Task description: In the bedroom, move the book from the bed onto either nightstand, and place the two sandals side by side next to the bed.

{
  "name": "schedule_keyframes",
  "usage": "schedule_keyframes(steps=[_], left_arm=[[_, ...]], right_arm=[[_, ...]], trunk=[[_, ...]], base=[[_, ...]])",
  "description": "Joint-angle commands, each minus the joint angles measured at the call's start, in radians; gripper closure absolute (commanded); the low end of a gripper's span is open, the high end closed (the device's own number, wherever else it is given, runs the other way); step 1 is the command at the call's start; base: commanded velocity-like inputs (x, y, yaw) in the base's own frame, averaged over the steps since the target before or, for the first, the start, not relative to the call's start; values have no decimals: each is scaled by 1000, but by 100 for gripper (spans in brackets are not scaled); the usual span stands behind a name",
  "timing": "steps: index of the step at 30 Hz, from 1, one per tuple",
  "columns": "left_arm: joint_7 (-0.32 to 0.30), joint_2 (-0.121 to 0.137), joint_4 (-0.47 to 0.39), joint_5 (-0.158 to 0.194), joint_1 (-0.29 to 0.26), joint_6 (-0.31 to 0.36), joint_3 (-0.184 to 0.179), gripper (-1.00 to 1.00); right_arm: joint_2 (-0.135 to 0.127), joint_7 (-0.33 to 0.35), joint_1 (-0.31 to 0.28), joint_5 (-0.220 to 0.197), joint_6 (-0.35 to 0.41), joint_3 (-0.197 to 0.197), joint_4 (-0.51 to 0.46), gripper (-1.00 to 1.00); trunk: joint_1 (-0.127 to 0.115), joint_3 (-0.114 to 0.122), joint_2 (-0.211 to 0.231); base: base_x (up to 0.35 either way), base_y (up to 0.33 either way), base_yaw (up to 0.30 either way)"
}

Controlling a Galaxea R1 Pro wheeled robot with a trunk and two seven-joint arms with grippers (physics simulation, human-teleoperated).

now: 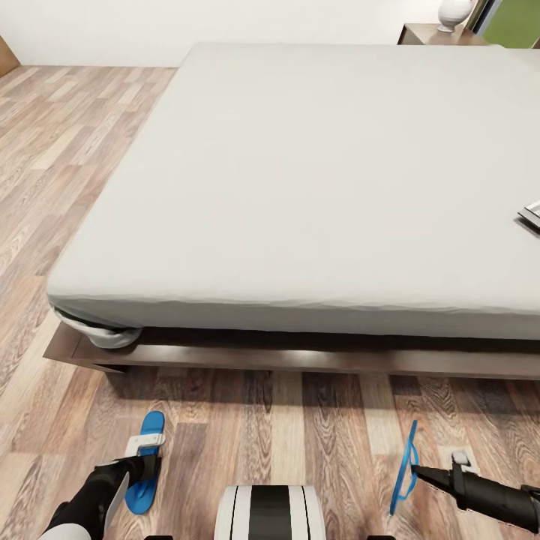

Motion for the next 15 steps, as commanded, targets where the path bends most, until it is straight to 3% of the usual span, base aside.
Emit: schedule_keyframes(steps=[1,6,15], left_arm=[[-9,-1,-2,-11,0,4,7,100],[-10,-2,-1,-11,0,4,7,100],[-10,-2,-1,-11,0,4,7,100]], right_arm=[[-8,4,0,-9,19,12,-8,100],[-40,5,-2,-10,39,10,-24,100],[-44,4,-2,-12,32,9,-23,100]], trunk=[[0,-1,0],[0,-1,0],[0,-1,0]], base=[[0,0,0],[0,0,0],[0,0,0]])
